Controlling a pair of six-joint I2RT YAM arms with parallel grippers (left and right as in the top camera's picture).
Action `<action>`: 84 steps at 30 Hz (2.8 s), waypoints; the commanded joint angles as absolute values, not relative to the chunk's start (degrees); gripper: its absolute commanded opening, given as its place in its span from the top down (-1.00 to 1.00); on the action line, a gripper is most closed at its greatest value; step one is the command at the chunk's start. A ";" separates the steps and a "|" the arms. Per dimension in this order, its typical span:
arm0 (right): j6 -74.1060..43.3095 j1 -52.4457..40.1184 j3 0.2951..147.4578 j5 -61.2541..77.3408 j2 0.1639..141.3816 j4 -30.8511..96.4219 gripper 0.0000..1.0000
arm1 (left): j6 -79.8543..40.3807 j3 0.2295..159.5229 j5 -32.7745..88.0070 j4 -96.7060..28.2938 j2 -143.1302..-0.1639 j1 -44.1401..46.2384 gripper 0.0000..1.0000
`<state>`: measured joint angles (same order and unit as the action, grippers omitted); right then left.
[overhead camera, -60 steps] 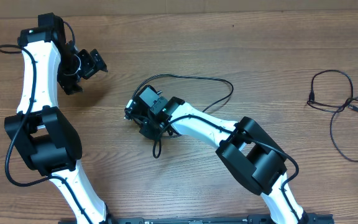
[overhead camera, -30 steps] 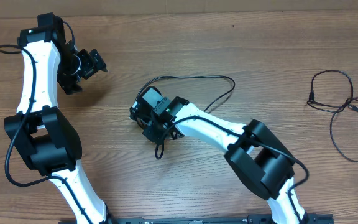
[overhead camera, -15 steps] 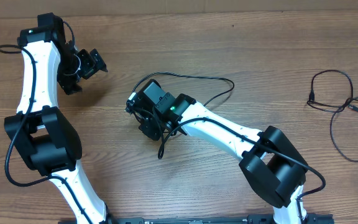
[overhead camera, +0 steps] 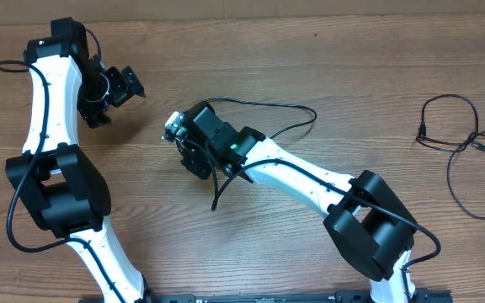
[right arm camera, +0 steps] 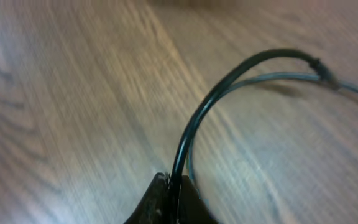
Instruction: Untangle cables
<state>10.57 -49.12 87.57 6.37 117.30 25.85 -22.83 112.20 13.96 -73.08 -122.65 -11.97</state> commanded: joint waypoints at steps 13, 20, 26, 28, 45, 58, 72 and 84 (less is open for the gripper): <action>10.50 -48.42 88.18 -0.86 125.03 21.30 -0.50 | -23.81 112.01 14.44 -73.03 -122.15 -11.49 -0.99; 10.52 -46.22 89.78 -0.75 121.82 25.04 -0.68 | -23.81 112.01 14.44 -73.03 -122.15 -11.49 -0.99; 10.50 -44.62 89.65 4.86 123.50 29.56 -0.68 | -23.81 112.01 14.44 -73.01 -122.15 -11.49 -0.99; 10.50 -44.56 89.62 5.28 124.44 30.65 -0.68 | -23.81 112.01 14.44 -73.03 -122.15 -11.49 -0.99; 6.61 -45.04 89.52 14.50 128.35 37.47 0.63 | -23.79 112.01 14.44 -73.03 -122.15 -11.49 -0.99; 5.80 -46.02 89.52 14.48 128.35 37.87 0.82 | -23.81 112.01 14.44 -73.03 -122.15 -11.49 -0.99; 5.78 -46.00 89.52 16.10 128.33 37.85 0.92 | -23.81 112.01 14.44 -73.03 -122.15 -11.49 -0.99; 5.63 -46.00 89.52 16.23 128.33 38.48 0.93 | -23.81 112.01 14.44 -73.01 -122.15 -11.49 -0.99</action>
